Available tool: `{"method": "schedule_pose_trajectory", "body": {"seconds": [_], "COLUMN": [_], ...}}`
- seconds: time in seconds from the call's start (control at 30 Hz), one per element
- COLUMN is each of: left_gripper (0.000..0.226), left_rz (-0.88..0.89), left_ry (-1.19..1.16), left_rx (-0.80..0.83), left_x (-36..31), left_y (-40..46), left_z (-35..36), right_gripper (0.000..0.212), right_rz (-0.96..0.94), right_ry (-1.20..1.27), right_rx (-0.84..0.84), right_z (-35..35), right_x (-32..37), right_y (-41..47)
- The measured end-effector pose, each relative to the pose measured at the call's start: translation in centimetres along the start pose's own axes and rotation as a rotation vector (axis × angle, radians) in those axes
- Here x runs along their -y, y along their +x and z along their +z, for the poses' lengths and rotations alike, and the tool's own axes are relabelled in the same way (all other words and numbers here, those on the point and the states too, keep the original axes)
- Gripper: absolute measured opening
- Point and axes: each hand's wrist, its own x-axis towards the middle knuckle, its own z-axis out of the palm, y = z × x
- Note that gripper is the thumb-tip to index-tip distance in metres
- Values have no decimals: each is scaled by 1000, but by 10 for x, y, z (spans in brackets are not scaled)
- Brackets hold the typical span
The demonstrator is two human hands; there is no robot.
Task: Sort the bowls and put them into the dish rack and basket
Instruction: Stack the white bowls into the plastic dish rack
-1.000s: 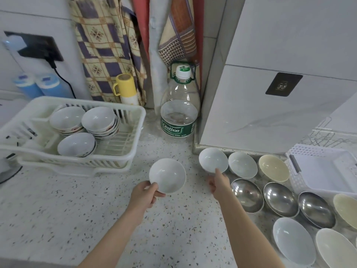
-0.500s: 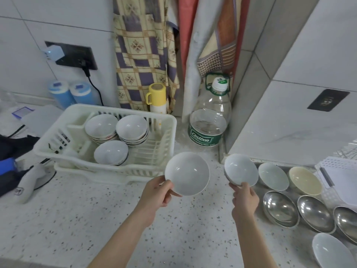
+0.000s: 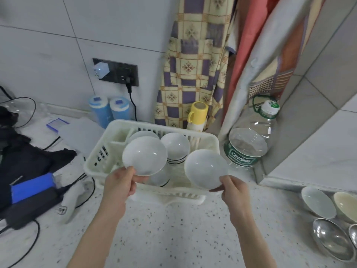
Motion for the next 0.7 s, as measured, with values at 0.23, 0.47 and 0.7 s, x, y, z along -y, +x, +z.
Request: {"method": "schedule_pose_trajectory", "body": {"seconds": [0.23, 0.47, 0.7], "left_gripper": [9, 15, 17], "left_rz": [33, 65, 17], "left_ry": [-73, -62, -53], "left_rx": [-89, -33, 12], "left_x": [-13, -17, -14], "left_y": [34, 50, 63], "left_z": [-58, -72, -72], "right_gripper": [24, 25, 23], "right_rz": [-22, 200, 335], "right_ry": [-212, -225, -278], "right_rx": [133, 222, 238], "right_z": [82, 118, 140], "right_x": [3, 11, 14], "right_y": [-11, -2, 17]}}
